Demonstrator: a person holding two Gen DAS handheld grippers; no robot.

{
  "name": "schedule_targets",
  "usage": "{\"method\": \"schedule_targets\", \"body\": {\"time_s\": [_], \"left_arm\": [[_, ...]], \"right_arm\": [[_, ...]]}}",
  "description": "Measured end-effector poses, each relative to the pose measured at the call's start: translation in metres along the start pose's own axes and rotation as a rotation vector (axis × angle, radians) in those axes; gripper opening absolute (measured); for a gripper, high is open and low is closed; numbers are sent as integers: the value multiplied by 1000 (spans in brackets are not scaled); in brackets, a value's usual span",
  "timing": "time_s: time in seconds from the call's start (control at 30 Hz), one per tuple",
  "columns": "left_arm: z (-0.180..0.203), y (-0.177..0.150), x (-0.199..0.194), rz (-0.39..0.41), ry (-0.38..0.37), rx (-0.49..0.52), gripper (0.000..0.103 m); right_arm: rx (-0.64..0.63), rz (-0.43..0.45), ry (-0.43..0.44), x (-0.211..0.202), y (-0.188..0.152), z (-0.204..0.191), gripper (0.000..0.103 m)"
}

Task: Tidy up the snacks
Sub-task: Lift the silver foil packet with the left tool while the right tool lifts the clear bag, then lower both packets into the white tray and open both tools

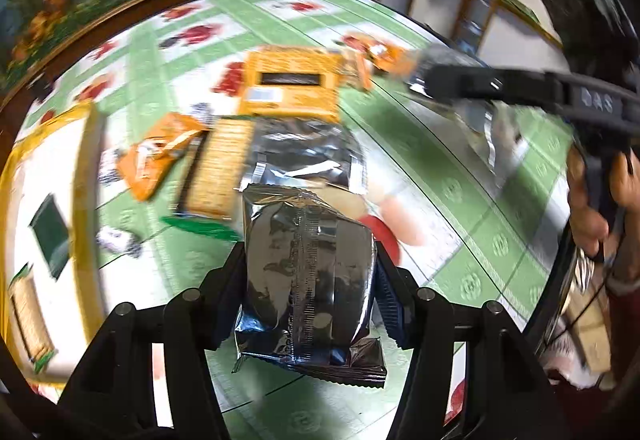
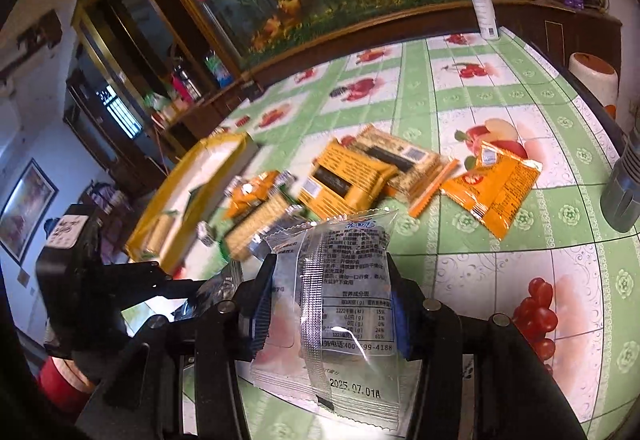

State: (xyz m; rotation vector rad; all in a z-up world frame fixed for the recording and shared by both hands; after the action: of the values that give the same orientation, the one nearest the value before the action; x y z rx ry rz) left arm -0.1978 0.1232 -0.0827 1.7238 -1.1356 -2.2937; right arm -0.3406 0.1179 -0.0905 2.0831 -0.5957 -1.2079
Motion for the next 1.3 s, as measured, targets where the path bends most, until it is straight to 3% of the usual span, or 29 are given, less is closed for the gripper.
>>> {"method": "schedule_targets", "body": {"time_s": [0.4, 0.77, 1.3], "left_arm": [[-91, 1, -63, 164, 155, -271, 58], [-166, -26, -87, 212, 309, -443, 58], [-232, -36, -84, 244, 346, -585, 58]], "right_arm": [[20, 69, 105, 4, 25, -60, 49], [30, -4, 246, 56, 27, -121, 49], [-35, -59, 306, 132, 56, -196, 49]]}}
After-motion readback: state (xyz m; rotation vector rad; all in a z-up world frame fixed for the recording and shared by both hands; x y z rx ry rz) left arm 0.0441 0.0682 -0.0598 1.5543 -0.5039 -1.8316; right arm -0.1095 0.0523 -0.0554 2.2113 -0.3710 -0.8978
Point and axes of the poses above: each gripper's, at about its wrist camera, not at the fingertips, and x roughly the way its jaws point, z to its right, y to its top, the point moved 7 cm from there along x, roughly the way its jaws point, and after that the axes turned 5 degrees about -y, right-handed, at the moved point
